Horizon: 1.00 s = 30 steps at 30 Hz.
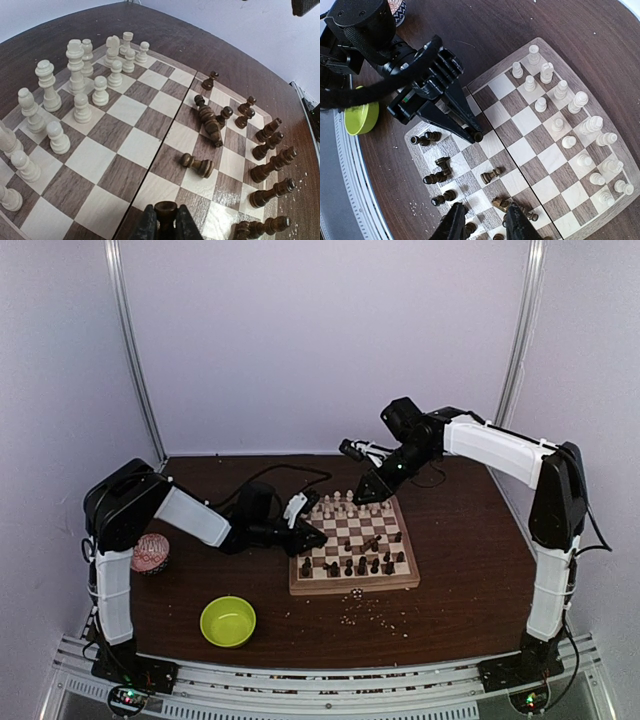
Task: Set up the chess pieces on the board
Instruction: Place the rook on the chessboard, then pick up the rook from the chessboard.
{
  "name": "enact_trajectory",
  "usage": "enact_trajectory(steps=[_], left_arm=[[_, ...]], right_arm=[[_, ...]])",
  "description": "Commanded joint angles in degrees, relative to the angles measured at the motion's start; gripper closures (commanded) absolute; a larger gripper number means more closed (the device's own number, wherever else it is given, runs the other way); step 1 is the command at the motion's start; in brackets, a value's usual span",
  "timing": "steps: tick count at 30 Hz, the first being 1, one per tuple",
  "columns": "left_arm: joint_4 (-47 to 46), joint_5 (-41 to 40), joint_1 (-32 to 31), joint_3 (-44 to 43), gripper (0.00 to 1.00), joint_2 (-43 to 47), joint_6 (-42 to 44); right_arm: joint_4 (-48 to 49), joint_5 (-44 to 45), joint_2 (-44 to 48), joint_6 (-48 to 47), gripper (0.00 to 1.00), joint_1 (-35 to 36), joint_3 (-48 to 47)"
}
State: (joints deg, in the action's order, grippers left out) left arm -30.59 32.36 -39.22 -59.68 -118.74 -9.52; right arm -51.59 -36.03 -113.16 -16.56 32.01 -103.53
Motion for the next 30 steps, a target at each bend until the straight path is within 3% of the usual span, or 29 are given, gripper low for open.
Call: enact_trajectory(steps=[1, 16, 21, 27, 30], left_arm=[[-3.20, -1.44, -0.06, 1.04, 0.81, 1.70, 1.69], [3.97, -3.61, -0.28, 0.71, 0.69, 6.63, 2.09], [22.92, -9.81, -1.79, -5.58, 0.67, 7.80, 5.36], [32.37, -18.37, -5.41, -8.88, 0.62, 8.78, 8.05], [37.21, -18.95, -5.60, -12.90, 0.61, 6.69, 8.69]], right_arm=[[1.16, -0.84, -0.38, 0.40, 0.70, -0.13, 0.58], [2.10, -1.02, 1.99, -0.22, 0.70, 0.43, 3.97], [3.10, -0.08, 3.25, -0.29, 0.70, 0.35, 5.62], [5.27, -1.48, 5.67, -0.19, 0.70, -0.27, 8.93], [6.54, -2.54, 7.05, 0.17, 0.70, -0.96, 10.96]])
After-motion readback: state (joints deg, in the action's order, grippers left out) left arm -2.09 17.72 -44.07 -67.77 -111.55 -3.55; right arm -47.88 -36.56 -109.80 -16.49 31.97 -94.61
